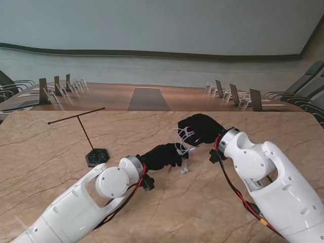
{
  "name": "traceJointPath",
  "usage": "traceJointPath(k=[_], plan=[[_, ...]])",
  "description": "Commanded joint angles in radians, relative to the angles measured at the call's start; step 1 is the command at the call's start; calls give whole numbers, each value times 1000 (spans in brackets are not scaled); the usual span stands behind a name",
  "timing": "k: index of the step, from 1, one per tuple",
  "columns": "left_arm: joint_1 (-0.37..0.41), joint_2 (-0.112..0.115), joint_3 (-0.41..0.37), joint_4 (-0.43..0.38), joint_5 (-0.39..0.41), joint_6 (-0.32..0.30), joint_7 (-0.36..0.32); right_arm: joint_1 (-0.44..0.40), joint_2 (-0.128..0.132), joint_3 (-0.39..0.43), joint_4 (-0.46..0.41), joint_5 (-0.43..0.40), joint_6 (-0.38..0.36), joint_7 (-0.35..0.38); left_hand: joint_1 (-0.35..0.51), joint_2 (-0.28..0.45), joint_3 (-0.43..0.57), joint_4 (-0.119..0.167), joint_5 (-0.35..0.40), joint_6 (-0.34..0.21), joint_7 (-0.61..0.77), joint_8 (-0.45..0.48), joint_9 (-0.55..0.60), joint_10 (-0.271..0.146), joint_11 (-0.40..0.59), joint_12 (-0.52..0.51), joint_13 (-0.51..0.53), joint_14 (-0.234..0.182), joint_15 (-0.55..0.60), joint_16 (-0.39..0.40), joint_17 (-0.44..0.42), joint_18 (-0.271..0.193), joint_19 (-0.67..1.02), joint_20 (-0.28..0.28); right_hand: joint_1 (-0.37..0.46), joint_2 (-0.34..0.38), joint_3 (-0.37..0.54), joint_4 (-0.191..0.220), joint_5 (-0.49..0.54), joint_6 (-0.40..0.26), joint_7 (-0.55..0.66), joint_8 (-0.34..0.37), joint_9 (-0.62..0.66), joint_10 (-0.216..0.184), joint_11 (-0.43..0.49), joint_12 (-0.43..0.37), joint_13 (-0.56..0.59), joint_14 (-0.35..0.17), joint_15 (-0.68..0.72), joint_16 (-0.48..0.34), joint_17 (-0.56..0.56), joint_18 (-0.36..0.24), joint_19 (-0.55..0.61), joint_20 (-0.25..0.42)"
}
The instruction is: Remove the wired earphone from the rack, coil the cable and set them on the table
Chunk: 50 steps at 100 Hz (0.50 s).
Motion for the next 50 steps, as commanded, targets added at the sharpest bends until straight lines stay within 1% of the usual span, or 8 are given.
traceJointPath(k=[1, 5, 13, 22, 36, 47, 50], plan=[[6, -6, -6, -4, 2, -5, 2, -7, -1, 1, -6, -3, -5, 2, 80, 30, 18, 19, 15, -61, 50, 40, 23, -17, 37, 24, 29, 12, 27, 9, 16, 19, 54, 11, 54, 23, 144, 97, 96, -103, 129, 11, 18, 127, 14, 9, 56, 99, 80, 6, 10, -59, 1, 2], [8, -6, -7, -5, 5, -7, 3, -7, 0, 1, -6, -4, -6, 3, 80, 32, 25, 20, 25, -60, 74, 66, 25, -20, 45, 34, 33, 14, 33, 11, 21, 20, 62, 12, 54, 24, 144, 97, 96, -103, 129, 10, 16, 126, 13, 9, 56, 99, 80, 6, 9, -60, 1, 2], [10, -4, -9, -5, 11, -9, 1, -7, 0, 3, -5, -4, -8, 2, 80, 43, 31, 20, 19, -60, 109, 110, 20, -28, 67, 57, 31, 11, 44, 15, 22, 18, 69, 10, 55, 23, 144, 97, 96, -104, 129, 10, 15, 125, 13, 9, 54, 98, 79, 6, 8, -61, 0, 2], [13, -2, -13, -7, 12, -6, -4, -5, 0, 5, -4, -4, -11, 2, 80, 47, 37, 21, 17, -57, 138, 137, 17, -29, 88, 79, 27, 12, 53, 21, 19, 16, 72, 10, 55, 23, 143, 96, 96, -103, 129, 10, 12, 123, 12, 8, 51, 97, 77, 5, 5, -62, -1, 1], [14, 2, -15, -3, 14, -3, -16, 1, 0, 7, -1, -3, -20, 3, 80, 52, 33, 20, 14, -71, 183, 192, 12, -37, 101, 100, 17, 8, 56, 25, 10, 9, 69, 9, 55, 22, 142, 95, 93, -106, 130, 11, 2, 115, 6, -1, 39, 91, 70, 3, -4, -68, -6, 0], [16, 5, -16, 2, 16, 0, -23, 6, -1, 11, 1, -4, -27, -1, 80, 58, 28, 21, 12, -79, 191, 243, 9, -38, 104, 111, 10, 8, 52, 25, 3, 7, 65, 9, 54, 25, 141, 94, 90, -109, 130, 11, 0, 114, 5, -8, 35, 91, 67, 4, -6, -71, -7, 0], [17, 5, -17, 3, 17, 0, -22, 6, -1, 12, 1, -3, -28, -1, 80, 57, 27, 21, 15, -81, 189, 277, 10, -38, 107, 118, 11, 9, 52, 26, 3, 9, 66, 10, 54, 24, 141, 94, 90, -108, 130, 11, -1, 113, 6, -9, 35, 91, 67, 4, -7, -70, -7, 0]])
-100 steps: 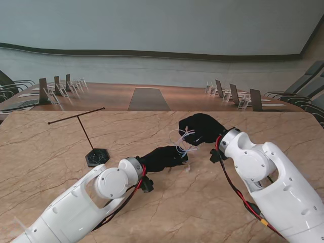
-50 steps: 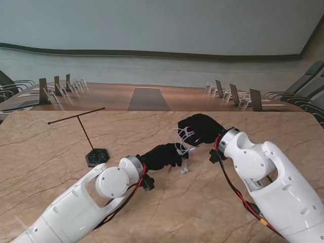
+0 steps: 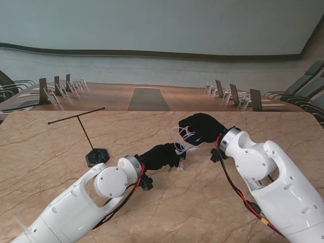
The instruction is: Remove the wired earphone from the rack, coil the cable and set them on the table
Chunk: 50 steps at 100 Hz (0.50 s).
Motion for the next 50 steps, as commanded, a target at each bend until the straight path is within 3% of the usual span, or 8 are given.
traceJointPath(k=[1, 41, 50], plan=[[10, 1, -2, 2, 2, 4, -3, 3, -2, 2, -3, -1, -6, -2, 80, 57, 13, 25, 27, -75, 123, 121, 12, -35, 35, 26, -1, 7, 16, 15, -13, 5, 44, 10, 53, 25, 141, 93, 86, -109, 130, 17, -2, 112, 6, -10, 34, 90, 67, 4, -7, -71, -7, 0], [19, 7, -9, 3, 2, 8, -18, 10, -1, 7, -3, -4, -6, 0, 80, 65, -6, 29, 34, -102, 112, 215, 6, -43, 55, 60, -20, 5, 10, 17, -32, -5, 37, 12, 48, 32, 138, 94, 82, -113, 129, 15, -9, 110, 9, -19, 28, 86, 63, 8, -13, -74, -10, -1], [22, 8, -13, -1, 4, 12, -21, 11, -1, 7, -4, -5, -6, 3, 80, 62, 1, 31, 16, -82, 79, 199, -3, -41, 47, 61, -27, 5, 5, 17, -38, -9, 33, 13, 52, 30, 139, 95, 83, -110, 131, 16, -6, 114, 12, -20, 30, 88, 63, 9, -13, -73, -9, -1]])
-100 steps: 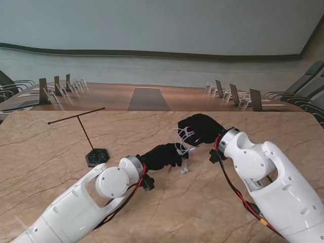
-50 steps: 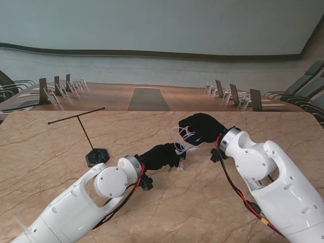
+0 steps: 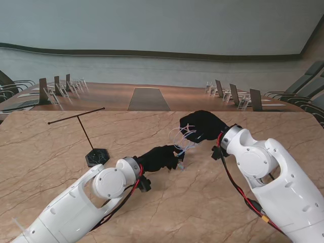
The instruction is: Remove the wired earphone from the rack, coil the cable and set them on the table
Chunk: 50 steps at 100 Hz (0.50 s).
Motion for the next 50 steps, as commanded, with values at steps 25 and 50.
traceJointPath(k=[25, 50], plan=[[12, 8, -4, -13, 8, 8, -23, 3, -1, -13, 0, -3, 8, 6, -122, -109, -42, 32, -84, 57, -86, -309, -126, -18, -89, -66, -112, -23, -80, -11, -82, -38, -52, -9, 55, 27, 140, 94, 87, -107, 131, 13, -3, 116, 13, -10, 36, 90, 65, 8, -7, -70, -8, -1], [8, -1, 2, -4, -20, -8, -8, 8, -1, -28, 8, -3, 22, 8, -304, -66, -31, 31, -81, 101, -232, -363, -156, 1, -112, -114, -134, -16, -95, -13, -105, -39, -70, -4, 55, 24, 142, 93, 88, -106, 131, 12, 1, 117, 13, -11, 39, 92, 65, 7, -4, -68, -7, -1]])
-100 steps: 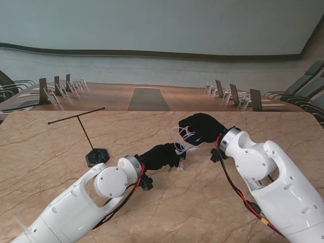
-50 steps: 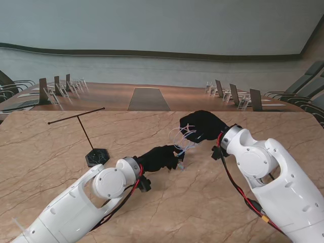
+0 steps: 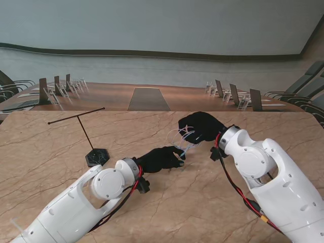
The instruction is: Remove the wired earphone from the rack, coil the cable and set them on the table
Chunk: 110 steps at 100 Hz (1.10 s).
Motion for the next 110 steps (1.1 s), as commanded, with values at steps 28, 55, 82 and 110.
traceJointPath(k=[28, 55, 82, 110], plan=[[-4, -18, 11, 3, -37, -2, 14, 6, -4, -20, 8, 1, 13, 6, 103, 43, -12, 8, 20, -13, 8, 19, 26, 5, -3, -29, 9, -9, 14, 2, 5, -15, 12, 9, 58, 21, 144, 91, 90, -105, 131, 10, 4, 119, 11, -10, 42, 93, 66, 3, -1, -66, -7, -3], [-13, -28, 21, 10, -37, -3, 40, 9, -4, -27, 9, 4, 13, 7, 357, 97, -22, 9, 35, -82, 234, 129, 104, -26, 97, 29, 67, -7, 59, 5, 54, 1, 61, 8, 56, 18, 148, 91, 91, -103, 131, 7, 8, 119, 10, -11, 45, 94, 67, 0, 2, -62, -7, -5], [-13, -27, 17, 17, -31, -16, 42, 6, -3, -19, 5, -1, 11, 10, 358, 83, -18, 11, 83, -176, 254, 383, 152, -44, 152, 109, 85, -5, 80, 10, 67, 6, 85, 6, 55, 18, 149, 89, 90, -104, 131, 6, 5, 118, 9, -9, 42, 94, 67, -2, 0, -63, -7, -6], [-4, -18, 0, 16, -31, -6, 22, 3, -1, -4, 0, -9, 4, 13, 358, 47, 54, 24, 153, -172, 263, 374, 208, -15, 62, 74, 135, 8, 52, -19, 109, 32, 85, -1, 53, 20, 149, 90, 90, -106, 132, 7, 4, 116, 9, -10, 40, 93, 67, -2, -4, -66, -8, -6]])
